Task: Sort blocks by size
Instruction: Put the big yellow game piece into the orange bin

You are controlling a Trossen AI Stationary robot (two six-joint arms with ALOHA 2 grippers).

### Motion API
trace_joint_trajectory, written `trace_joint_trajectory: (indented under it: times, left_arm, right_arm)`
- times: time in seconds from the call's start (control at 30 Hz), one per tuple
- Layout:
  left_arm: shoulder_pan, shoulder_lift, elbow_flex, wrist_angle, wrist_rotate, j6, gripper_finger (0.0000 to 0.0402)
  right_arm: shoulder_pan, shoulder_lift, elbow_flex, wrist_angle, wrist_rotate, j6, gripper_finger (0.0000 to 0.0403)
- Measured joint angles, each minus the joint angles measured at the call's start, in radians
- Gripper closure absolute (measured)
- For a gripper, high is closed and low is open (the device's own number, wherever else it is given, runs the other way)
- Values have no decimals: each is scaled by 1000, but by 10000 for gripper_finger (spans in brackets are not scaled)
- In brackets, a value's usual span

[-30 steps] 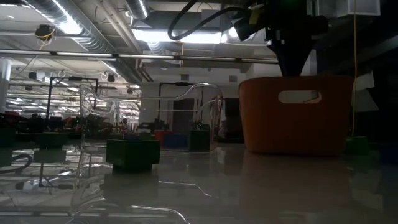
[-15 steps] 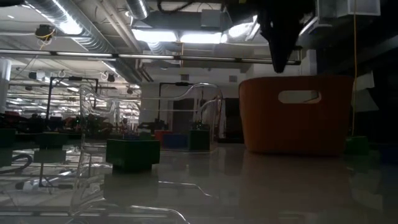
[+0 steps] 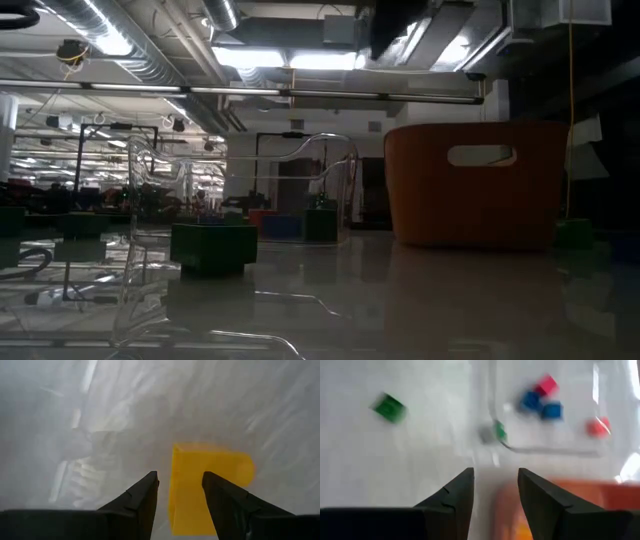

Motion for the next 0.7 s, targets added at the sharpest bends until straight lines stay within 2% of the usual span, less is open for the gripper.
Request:
trace_joint_trajectory:
  times: [0.27, 0.53, 0.7]
  left_arm:
    - [0, 4, -3, 103, 10, 0, 251]
    - [4, 4, -3, 141, 9, 63, 251]
    - [13, 4, -3, 176, 7, 133, 251]
  right_arm:
    - [71, 6, -1, 247, 4, -29, 248]
    - [124, 31, -141, 715, -5, -178, 249]
    - [133, 101, -212, 990, -61, -234, 249]
